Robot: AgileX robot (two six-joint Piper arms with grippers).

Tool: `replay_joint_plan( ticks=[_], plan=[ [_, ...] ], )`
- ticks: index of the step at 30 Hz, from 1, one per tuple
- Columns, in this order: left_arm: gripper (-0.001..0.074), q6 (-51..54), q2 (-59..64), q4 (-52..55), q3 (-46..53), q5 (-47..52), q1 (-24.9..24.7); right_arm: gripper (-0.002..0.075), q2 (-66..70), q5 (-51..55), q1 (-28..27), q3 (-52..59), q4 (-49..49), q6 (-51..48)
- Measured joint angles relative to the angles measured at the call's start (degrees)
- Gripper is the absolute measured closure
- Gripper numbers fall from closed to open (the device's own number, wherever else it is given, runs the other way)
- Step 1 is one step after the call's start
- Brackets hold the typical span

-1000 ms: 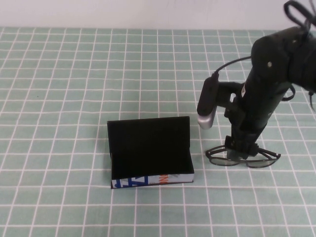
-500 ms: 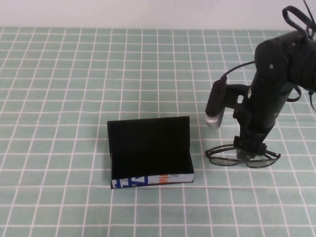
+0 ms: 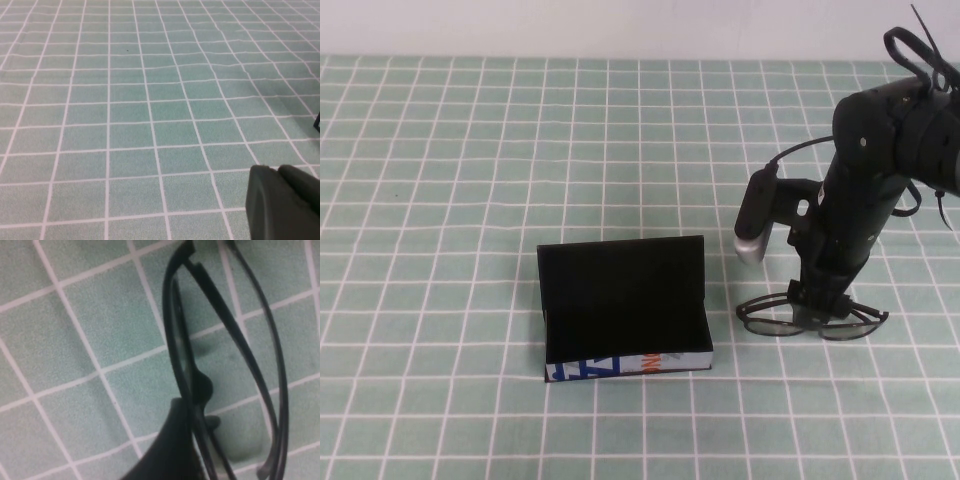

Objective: Return glasses to glasses case
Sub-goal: Pick up the glasses from the table

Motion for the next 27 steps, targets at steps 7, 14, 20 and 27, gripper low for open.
replay_joint_plan(
  ticks=[7, 14, 20, 27],
  plan=[
    [0.0737, 0.0, 0.0, 0.0, 0.0, 0.0, 0.0, 0.0146, 0.13, -0.37, -0.13, 2.18, 1.85, -3.25],
    [0.0737, 0.0, 0.0, 0.0, 0.0, 0.0, 0.0, 0.0146, 0.13, -2.33, -0.34, 6.55, -1.1, -5.76],
    [0.0737, 0.0, 0.0, 0.0, 0.0, 0.0, 0.0, 0.0147, 0.13, -4.29, -0.57, 6.58, -2.12, -5.76],
    [0.0737, 0.0, 0.0, 0.0, 0.0, 0.0, 0.0, 0.0188, 0.13, -4.64, -0.57, 6.58, -2.21, -4.87]
  ],
)
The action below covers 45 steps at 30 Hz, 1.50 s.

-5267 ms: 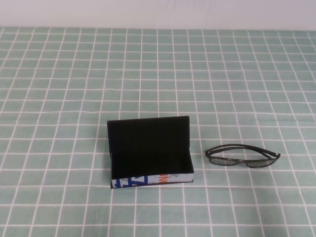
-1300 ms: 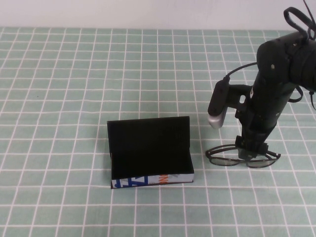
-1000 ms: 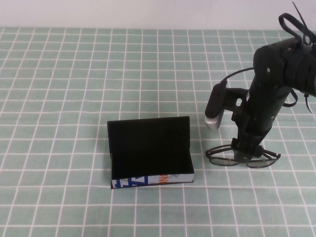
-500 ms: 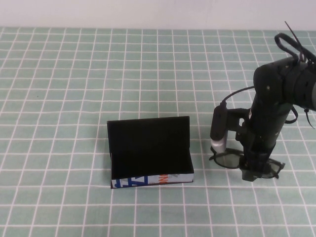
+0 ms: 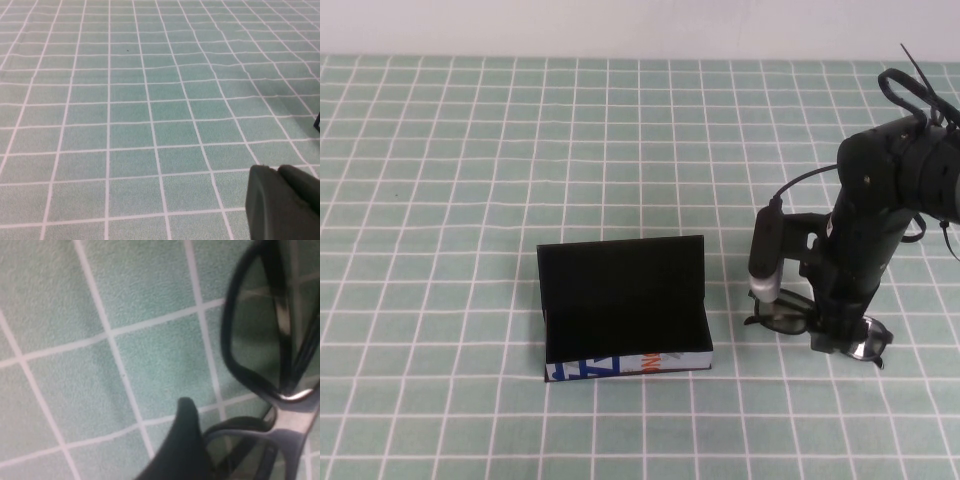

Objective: Return glasses to glasses case
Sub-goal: Pick up the glasses from the table, then place the glasses in the glasses case

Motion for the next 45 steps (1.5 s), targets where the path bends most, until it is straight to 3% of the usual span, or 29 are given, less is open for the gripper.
replay_joint_plan(
  ticks=[4, 11, 19, 31, 38, 45],
  plan=[
    [0.0737, 0.0, 0.0, 0.0, 0.0, 0.0, 0.0, 0.0275, 0.0, -0.2, 0.0, 0.0, 0.0, 3.08],
    [0.0737, 0.0, 0.0, 0.0, 0.0, 0.0, 0.0, 0.0566, -0.1, 0.98, 0.0, 0.0, -0.13, 4.1],
    [0.0737, 0.0, 0.0, 0.0, 0.0, 0.0, 0.0, 0.0703, -2.17, 1.47, 0.0, 0.0, -0.92, 4.1],
    [0.0737, 0.0, 0.0, 0.0, 0.0, 0.0, 0.0, 0.0724, -7.81, 3.66, -0.08, 0.0, -0.59, 3.76],
    [0.0737, 0.0, 0.0, 0.0, 0.0, 0.0, 0.0, 0.0724, -10.49, 7.37, 0.54, -0.4, 11.83, -1.99],
    [0.0737, 0.0, 0.0, 0.0, 0.0, 0.0, 0.0, 0.0724, -10.59, 13.11, 5.8, -7.41, 18.06, -1.17]
  ],
)
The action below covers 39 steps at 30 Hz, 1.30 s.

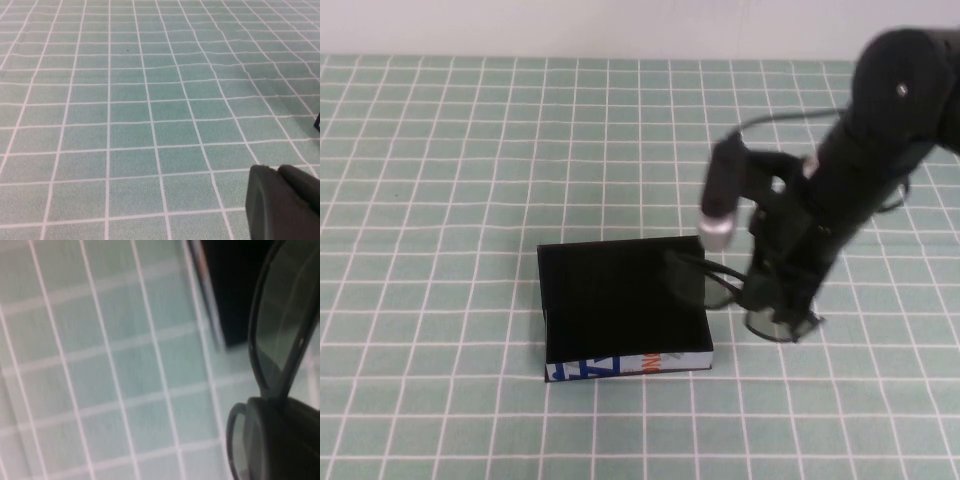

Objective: Return glasses to glasses case
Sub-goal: Place the glasses in the glasses case

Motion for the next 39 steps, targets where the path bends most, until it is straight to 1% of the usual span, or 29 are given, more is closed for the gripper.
replay_joint_plan(
  ticks=[4, 11, 15, 22, 29, 31, 35, 39],
  plan=[
    [0.0737, 0.0, 0.0, 0.0, 0.0, 0.0, 0.0, 0.0724, 2.02, 0.65, 2.81, -6.41, 0.09, 2.7],
    [0.0737, 0.0, 0.0, 0.0, 0.0, 0.0, 0.0, 0.0724, 6.74, 0.91, 6.25, -12.77, 0.33, 3.74],
    [0.0737, 0.0, 0.0, 0.0, 0.0, 0.0, 0.0, 0.0724, 7.18, 1.05, 6.49, -13.21, 0.98, 3.74],
    [0.0737, 0.0, 0.0, 0.0, 0.0, 0.0, 0.0, 0.0724, 7.18, 1.09, 6.58, -13.57, 3.34, 0.44],
    [0.0737, 0.0, 0.0, 0.0, 0.0, 0.0, 0.0, 0.0724, 7.18, 1.09, 6.58, -13.57, 3.46, -0.23],
    [0.0737, 0.0, 0.0, 0.0, 0.0, 0.0, 0.0, 0.0724, 7.18, 1.09, 6.58, -13.57, 3.46, -2.21],
    [0.0737, 0.0, 0.0, 2.0, 0.0, -0.25, 0.0, 0.0724, 7.18, 1.09, 6.58, -13.57, 3.23, -9.29],
    [0.0737, 0.0, 0.0, 2.59, 0.13, -0.91, 0.0, 0.0724, 8.5, 1.09, 6.58, -13.57, 3.22, -11.31]
  ],
)
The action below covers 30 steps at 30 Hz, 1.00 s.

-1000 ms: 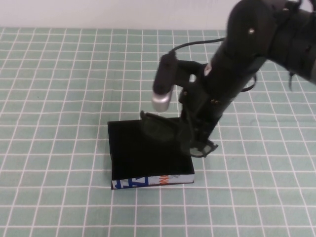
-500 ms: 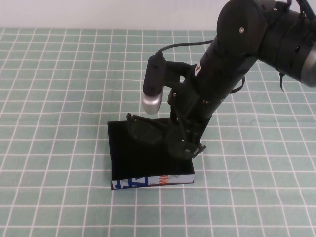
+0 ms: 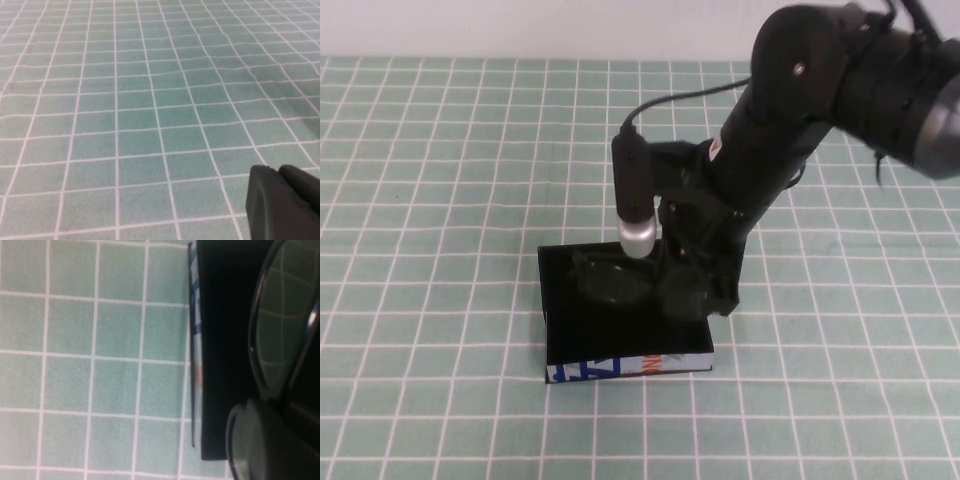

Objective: Return glasses to glasses case
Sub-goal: Place the glasses in the glasses case

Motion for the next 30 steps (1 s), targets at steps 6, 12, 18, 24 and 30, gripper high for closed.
replay_joint_plan(
  ticks=[6, 12, 18, 24, 30],
  plan=[
    [0.0737, 0.0, 0.0, 0.0, 0.04, -0.51, 0.0, 0.0724, 4.04, 0.0, 0.0, -0.03, 0.12, -0.12],
    [0.0737, 0.0, 0.0, 0.0, 0.04, -0.61, 0.0, 0.0724, 6.3, -0.11, 0.16, -0.24, 0.02, 0.22],
    [0.0737, 0.0, 0.0, 0.0, 0.04, -0.61, 0.0, 0.0724, 7.98, -0.22, 2.21, -0.56, -4.02, 0.33],
    [0.0737, 0.0, 0.0, 0.0, 0.04, -0.61, 0.0, 0.0724, 8.86, -0.35, 3.78, -1.0, -4.76, 0.33],
    [0.0737, 0.0, 0.0, 0.0, 0.04, -0.61, 0.0, 0.0724, 10.48, -0.35, 4.23, -3.57, -4.65, 1.55]
  ],
)
